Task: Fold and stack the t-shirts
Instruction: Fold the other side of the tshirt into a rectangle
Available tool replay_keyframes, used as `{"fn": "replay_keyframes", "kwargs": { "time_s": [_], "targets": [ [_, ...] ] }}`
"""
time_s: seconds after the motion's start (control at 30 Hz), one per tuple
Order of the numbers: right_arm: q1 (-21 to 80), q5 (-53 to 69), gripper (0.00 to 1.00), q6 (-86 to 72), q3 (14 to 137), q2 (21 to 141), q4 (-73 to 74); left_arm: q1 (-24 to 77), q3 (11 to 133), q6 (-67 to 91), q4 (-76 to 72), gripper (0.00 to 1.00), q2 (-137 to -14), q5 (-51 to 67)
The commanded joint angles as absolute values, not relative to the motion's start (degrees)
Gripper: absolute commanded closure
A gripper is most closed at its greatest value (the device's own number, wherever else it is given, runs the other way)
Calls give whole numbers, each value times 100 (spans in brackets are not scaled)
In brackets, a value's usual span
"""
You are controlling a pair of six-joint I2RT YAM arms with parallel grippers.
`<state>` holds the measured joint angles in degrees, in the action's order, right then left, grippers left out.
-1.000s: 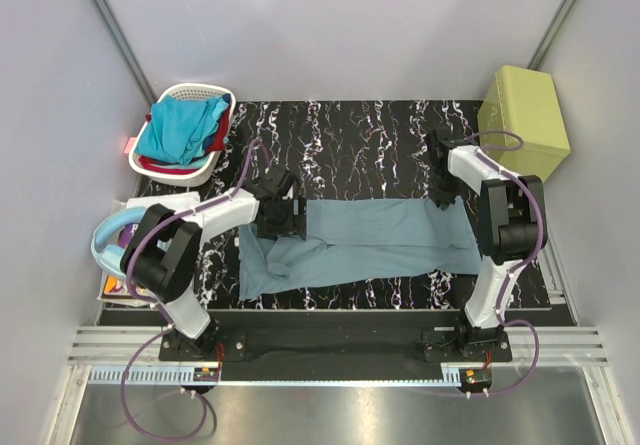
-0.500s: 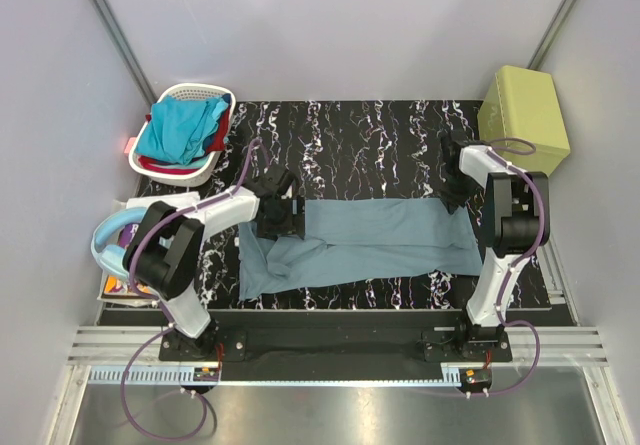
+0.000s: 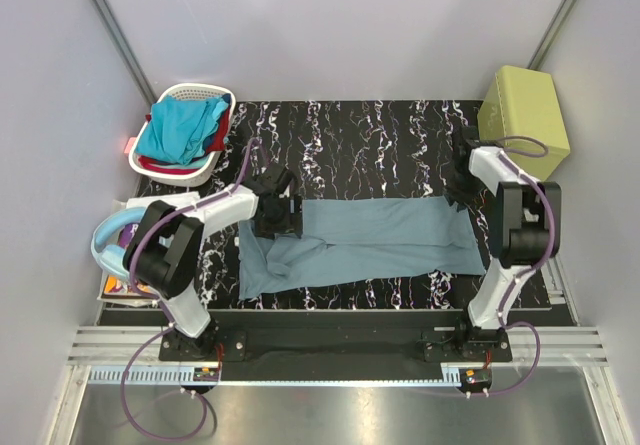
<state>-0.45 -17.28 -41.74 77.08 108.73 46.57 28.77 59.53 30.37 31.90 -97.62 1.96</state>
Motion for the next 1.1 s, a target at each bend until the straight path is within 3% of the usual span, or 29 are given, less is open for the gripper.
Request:
{"fn": "replay_keyframes", "kwargs": {
  "time_s": [0.0, 0.27, 0.53, 0.6, 0.67, 0.73, 0.77, 0.8, 0.83, 1.07],
  "targets": [
    [158, -1810, 60, -4070, 7576, 9617, 4386, 2812, 6083, 2988, 3551, 21, -9265, -377],
    [272, -1661, 60, -3929, 7506, 9501, 4386, 2804, 6319, 2944, 3823, 19, -8552, -659],
    [413, -1441, 62, -3894, 7523, 9615, 4298, 2681, 5880, 3128, 3718, 22, -9078, -642],
    [439, -1397, 65, -3893, 7506, 9598, 4289, 2619, 5740, 3190, 3709, 30, -9193, -650],
    [474, -1397, 69, -3885, 7480, 9563, 4254, 2523, 5634, 3252, 3665, 54, -9176, -677],
    [510, -1380, 70, -3885, 7427, 9554, 4236, 2409, 5511, 3313, 3647, 67, -9106, -703],
    [510, -1371, 71, -3885, 7418, 9545, 4236, 2365, 5493, 3322, 3682, 89, -9097, -703],
    [527, -1362, 72, -3893, 7383, 9528, 4219, 2329, 5467, 3357, 3717, 96, -9062, -755],
    [571, -1362, 72, -3894, 7374, 9536, 4193, 2268, 5449, 3418, 3805, 100, -8983, -799],
    [685, -1354, 74, -3911, 7304, 9571, 4149, 2127, 5212, 3595, 4122, 100, -8202, -1186]
  ]
}}
